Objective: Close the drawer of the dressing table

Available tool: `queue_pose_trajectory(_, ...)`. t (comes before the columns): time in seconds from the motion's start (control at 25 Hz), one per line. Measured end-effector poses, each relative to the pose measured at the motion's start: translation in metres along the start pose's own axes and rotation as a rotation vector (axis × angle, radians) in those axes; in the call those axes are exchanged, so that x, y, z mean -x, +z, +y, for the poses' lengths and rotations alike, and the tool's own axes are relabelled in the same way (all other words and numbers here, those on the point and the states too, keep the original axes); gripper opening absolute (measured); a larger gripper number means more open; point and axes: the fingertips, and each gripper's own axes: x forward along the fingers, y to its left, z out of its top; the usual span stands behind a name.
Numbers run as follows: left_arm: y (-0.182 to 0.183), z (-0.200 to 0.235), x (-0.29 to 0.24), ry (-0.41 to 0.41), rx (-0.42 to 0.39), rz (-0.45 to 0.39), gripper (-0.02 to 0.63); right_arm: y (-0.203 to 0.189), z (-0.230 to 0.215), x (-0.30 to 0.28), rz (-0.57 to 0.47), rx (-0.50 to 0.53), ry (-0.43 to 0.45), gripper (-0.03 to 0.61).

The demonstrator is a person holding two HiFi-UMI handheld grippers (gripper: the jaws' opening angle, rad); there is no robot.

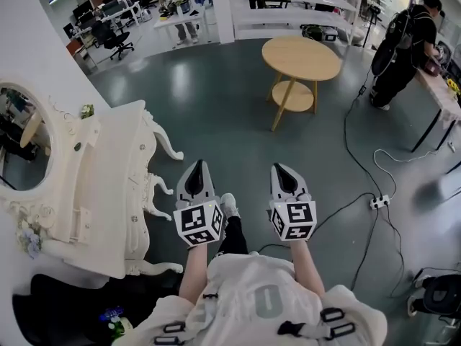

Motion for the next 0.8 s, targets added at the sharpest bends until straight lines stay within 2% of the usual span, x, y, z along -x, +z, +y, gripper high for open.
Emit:
queue_pose_trajectory(0.44, 0.010, 0.013, -0.060, -0.019, 0.011, -0.027, 0.020, 0.018, -0.017, -0.047, -0.021, 0.014, -0.013, 0.006)
queue_pose_trajectory(0.8, -0.004, 0.038, -0.108, -0.005, -0.001, 0.001, 0.020, 0.016, -0.016, -0.107, 0.002, 0.016, 0.022, 0.006)
